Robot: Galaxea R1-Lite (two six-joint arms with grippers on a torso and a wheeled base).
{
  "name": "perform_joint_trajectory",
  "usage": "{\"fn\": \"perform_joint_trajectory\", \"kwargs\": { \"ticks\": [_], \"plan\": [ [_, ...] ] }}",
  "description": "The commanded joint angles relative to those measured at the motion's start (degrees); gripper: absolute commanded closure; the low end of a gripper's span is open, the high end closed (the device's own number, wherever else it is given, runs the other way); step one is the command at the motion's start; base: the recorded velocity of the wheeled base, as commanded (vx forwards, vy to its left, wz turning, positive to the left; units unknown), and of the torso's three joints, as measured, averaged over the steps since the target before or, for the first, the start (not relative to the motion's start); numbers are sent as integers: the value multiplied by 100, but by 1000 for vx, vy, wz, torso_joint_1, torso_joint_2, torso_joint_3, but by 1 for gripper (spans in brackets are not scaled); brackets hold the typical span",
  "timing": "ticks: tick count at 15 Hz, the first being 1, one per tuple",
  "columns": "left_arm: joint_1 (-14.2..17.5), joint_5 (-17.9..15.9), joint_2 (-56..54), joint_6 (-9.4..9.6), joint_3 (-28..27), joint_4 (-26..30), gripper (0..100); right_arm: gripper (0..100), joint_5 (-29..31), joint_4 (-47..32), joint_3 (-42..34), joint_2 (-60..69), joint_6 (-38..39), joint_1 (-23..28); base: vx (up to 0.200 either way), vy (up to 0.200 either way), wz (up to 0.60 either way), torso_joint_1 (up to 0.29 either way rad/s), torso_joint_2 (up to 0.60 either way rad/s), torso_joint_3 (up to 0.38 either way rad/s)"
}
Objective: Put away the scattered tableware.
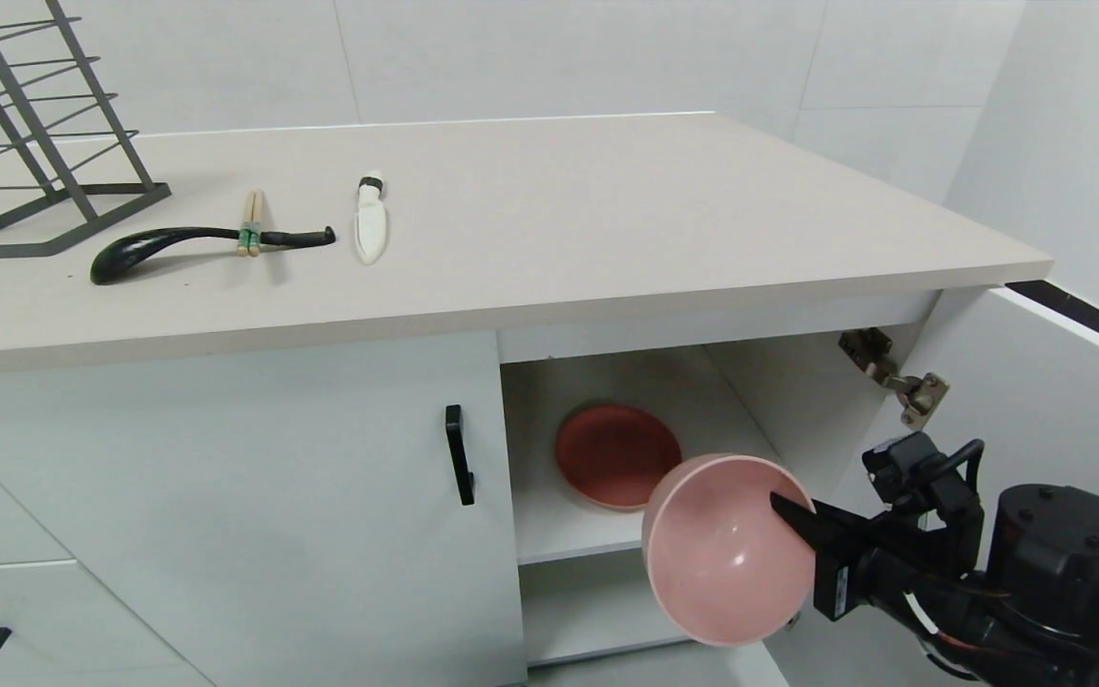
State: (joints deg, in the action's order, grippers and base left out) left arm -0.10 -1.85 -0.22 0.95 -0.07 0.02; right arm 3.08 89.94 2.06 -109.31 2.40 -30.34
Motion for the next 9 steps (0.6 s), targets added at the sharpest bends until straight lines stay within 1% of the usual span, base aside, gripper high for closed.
{"fn": "perform_joint_trajectory", "kwargs": {
  "ticks": [1, 2, 5, 6, 7, 9],
  "plan": [
    [1, 1, 22, -7, 7, -2, 0, 100, -1, 6, 269, -46, 24, -130, 0, 0, 0, 0, 0, 0],
    [1, -8, 22, -7, 7, -2, 0, 100, -1, 6, 488, -73, 217, -165, 0, 0, 0, 0, 0, 0],
    [1, 1, 22, -7, 7, -2, 0, 100, -1, 6, 611, -521, 929, -51, 0, 0, 0, 0, 0, 0],
    [1, 1, 22, -7, 7, -2, 0, 100, -1, 6, 629, -644, 982, -16, 0, 0, 0, 0, 0, 0],
    [1, 1, 22, -16, 7, -2, 0, 100, -1, 6, 770, -943, 1061, 11, 0, 0, 0, 0, 0, 0],
    [1, 1, 22, -16, 7, -2, 0, 100, -1, 6, 989, -1154, 1096, 2, 0, 0, 0, 0, 0, 0]
  ]
}}
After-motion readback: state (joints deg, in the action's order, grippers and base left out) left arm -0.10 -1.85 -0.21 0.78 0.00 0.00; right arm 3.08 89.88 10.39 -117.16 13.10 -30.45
